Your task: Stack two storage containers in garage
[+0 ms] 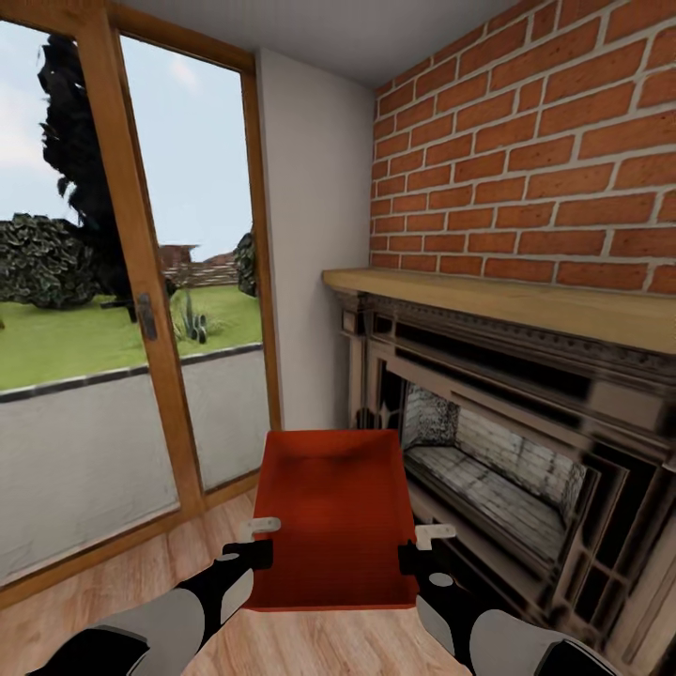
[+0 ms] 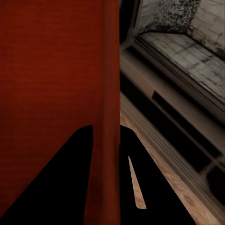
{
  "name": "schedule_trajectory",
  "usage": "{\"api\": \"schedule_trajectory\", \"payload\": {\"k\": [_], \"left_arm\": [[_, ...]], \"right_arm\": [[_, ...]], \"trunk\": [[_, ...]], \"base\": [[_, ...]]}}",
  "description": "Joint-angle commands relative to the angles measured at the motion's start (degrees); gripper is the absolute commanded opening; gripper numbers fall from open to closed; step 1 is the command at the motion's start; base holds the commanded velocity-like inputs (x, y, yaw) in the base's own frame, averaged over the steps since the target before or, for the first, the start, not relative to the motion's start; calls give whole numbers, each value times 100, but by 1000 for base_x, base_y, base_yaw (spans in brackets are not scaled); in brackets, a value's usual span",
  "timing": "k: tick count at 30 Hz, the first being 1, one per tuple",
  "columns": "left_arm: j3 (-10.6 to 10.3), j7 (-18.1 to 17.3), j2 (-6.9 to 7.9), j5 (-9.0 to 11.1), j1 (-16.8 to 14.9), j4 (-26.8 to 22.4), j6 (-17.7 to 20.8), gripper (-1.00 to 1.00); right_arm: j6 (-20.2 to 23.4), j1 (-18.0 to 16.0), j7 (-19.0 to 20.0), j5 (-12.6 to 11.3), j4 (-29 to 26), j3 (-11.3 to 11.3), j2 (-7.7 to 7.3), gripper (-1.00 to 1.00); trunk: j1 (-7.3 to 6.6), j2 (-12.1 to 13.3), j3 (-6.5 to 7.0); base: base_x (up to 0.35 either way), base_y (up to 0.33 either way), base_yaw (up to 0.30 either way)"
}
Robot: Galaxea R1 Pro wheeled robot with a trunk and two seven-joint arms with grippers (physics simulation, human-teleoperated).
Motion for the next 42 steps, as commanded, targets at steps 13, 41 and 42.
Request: {"api": "schedule_trajectory", "payload": {"k": [13,41,42], "left_arm": [[231,468,6,-10,-13,-13,-76,-100],[231,468,9,-1,-13,-13,-81,-100],[231,468,9,-1,-13,-13,-80,-100]], "right_arm": [[20,1,39,-129,12,143,2,-100],[-5,3,35,-137,12,146,5,-100],[-5,2,33,-137,12,143,5,-100]], "trunk": [[1,-7,46],[1,-7,105],[1,-7,110]], "base": [[0,0,0],[0,0,131],[0,0,238]]}}
